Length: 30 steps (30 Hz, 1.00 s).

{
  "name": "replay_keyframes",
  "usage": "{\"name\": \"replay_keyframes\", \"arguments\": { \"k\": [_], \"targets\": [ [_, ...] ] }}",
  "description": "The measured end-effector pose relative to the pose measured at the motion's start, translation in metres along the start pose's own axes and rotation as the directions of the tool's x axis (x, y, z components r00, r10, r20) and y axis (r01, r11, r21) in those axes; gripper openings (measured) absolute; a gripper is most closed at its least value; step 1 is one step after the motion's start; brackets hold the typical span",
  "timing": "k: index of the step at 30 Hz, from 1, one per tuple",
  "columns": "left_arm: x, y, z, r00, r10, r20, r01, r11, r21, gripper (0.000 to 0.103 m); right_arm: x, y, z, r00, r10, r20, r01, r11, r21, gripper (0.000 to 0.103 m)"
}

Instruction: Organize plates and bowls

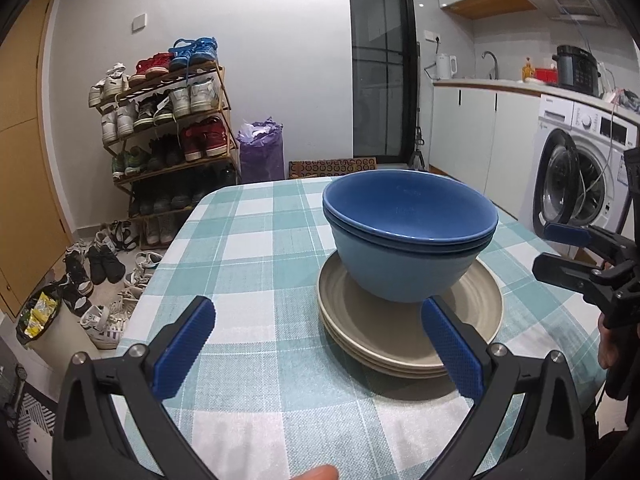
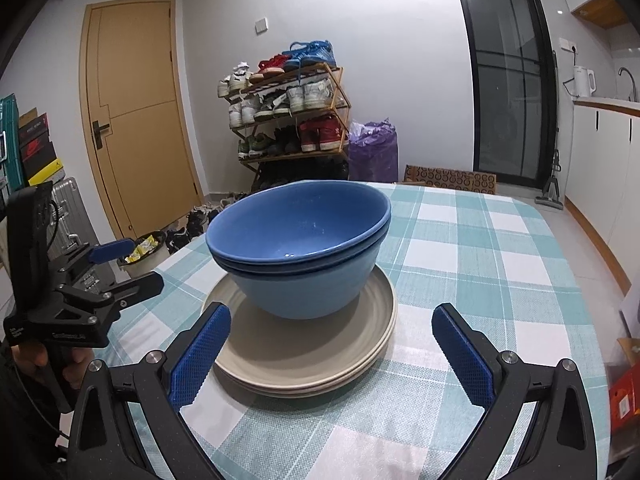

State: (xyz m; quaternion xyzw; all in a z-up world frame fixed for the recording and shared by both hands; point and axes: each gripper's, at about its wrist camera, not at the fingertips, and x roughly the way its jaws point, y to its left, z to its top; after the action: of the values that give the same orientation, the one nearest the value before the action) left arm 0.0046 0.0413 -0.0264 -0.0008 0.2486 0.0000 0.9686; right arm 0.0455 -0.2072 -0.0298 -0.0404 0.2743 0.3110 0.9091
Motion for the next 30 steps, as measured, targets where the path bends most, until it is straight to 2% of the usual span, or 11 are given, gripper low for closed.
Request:
{"name": "replay_keyframes", "arguments": {
  "k": [9, 13, 30],
  "targets": [
    [-0.001, 0.004, -0.006, 0.998, 0.001, 0.063, 0.002, 0.999, -0.041, 0.103, -0.015, 0.004, -0.005, 0.996, -0.001, 0.087, 0.004, 0.999, -0.037, 0.102],
    [-0.001, 0.004, -0.005, 0.997, 0.001, 0.08, 0.003, 0.998, -0.055, 0.103, -0.014, 0.005, -0.008, 0.996, 0.004, 0.09, 0.0, 0.999, -0.044, 0.102],
    [0.01, -0.01, -0.008, 0.993, -0.041, 0.112, 0.043, 0.999, -0.012, 0.103, -0.009, 0.0, -0.018, 0.994, -0.011, 0.11, 0.014, 1.0, -0.027, 0.102]
  ]
}}
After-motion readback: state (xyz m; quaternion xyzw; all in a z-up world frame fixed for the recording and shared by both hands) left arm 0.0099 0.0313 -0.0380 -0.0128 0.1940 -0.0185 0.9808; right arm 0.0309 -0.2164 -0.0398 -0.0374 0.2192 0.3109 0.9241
